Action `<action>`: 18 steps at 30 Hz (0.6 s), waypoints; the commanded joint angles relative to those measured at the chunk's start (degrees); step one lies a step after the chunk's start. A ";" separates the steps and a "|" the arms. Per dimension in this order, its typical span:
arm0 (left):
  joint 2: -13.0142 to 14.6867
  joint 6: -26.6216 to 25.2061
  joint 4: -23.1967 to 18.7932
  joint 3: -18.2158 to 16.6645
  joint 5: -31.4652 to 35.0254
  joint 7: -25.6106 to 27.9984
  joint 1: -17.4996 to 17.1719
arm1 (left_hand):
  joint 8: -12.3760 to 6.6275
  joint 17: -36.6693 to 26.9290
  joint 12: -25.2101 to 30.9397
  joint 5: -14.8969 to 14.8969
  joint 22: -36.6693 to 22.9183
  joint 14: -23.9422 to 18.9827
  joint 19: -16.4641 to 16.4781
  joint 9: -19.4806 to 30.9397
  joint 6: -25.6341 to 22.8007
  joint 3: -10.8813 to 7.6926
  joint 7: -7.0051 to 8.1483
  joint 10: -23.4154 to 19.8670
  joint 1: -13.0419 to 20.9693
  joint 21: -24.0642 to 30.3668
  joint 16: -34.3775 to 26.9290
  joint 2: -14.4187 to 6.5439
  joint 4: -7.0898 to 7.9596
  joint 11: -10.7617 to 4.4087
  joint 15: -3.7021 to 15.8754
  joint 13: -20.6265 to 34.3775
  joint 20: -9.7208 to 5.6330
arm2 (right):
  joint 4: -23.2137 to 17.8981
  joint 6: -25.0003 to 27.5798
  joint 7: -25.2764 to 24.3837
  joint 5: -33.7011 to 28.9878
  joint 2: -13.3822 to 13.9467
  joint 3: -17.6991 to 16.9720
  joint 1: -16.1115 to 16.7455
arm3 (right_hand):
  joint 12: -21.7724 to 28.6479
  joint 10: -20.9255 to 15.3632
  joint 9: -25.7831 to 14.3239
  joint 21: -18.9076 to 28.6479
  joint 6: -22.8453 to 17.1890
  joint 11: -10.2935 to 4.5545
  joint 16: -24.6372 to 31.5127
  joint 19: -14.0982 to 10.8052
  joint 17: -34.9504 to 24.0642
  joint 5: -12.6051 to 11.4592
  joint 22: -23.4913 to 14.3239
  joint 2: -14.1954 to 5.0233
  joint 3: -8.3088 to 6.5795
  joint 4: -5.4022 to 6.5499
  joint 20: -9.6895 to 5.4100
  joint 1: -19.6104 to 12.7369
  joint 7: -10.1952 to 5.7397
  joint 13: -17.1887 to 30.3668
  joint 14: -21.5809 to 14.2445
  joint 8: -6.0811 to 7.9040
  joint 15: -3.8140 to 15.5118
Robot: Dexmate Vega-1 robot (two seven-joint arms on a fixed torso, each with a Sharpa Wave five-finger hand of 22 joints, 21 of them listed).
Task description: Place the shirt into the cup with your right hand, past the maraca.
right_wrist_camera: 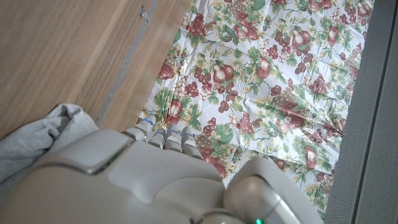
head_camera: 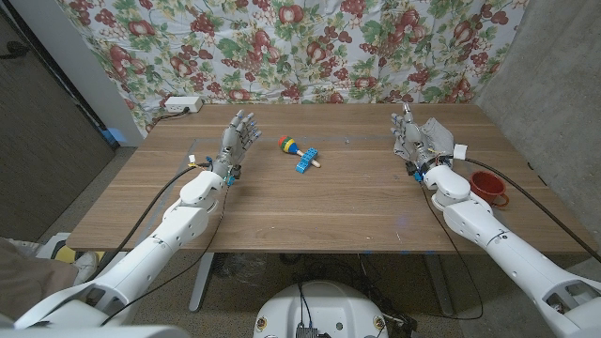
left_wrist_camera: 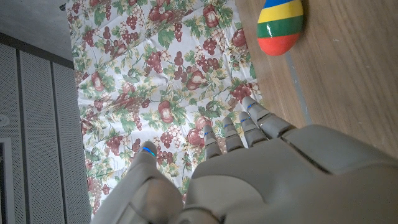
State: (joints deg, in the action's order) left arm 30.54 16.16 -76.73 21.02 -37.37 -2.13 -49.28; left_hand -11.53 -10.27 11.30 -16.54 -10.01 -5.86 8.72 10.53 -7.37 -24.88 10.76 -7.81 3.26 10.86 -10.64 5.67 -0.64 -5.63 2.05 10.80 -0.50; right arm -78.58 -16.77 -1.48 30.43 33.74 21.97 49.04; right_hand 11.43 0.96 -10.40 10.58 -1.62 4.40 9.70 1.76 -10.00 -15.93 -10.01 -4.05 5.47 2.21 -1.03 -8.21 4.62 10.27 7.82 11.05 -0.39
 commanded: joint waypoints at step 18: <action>0.97 -0.99 -1.37 0.44 0.71 -0.06 -0.24 | 0.01 -0.12 0.28 0.07 -0.25 0.59 -0.40 0.20 -0.37 -0.07 0.18 -0.01 -0.26 0.25 0.00 -0.26 -0.31 0.11 2.38 0.12 -0.06 | -6.15 7.17 -5.08 -10.77 6.30 1.95 -0.56 | 0.28 -0.05 -0.14 0.26 -1.08 -0.37 0.41 0.68 -0.07 -0.98 -0.18 0.72 -0.42 -2.21 -0.12 -3.33 -0.03 0.23 0.66 0.89 0.54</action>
State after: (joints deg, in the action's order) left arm 31.13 15.50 -77.52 21.36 -36.91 -2.23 -49.53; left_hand -11.53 -10.27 11.30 -16.54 -10.00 -5.55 8.72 10.53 -7.37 -24.89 10.76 -7.81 3.26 10.86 -10.64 5.67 -0.64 -5.63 2.36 10.80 -0.50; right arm -82.70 -12.44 -4.49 23.60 38.14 23.38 48.81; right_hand 11.43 0.75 -10.40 10.59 -2.25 4.19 9.70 1.96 -10.00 -16.36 -10.01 -3.26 4.89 0.36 -1.24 -10.81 4.61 10.26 8.10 11.49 -0.11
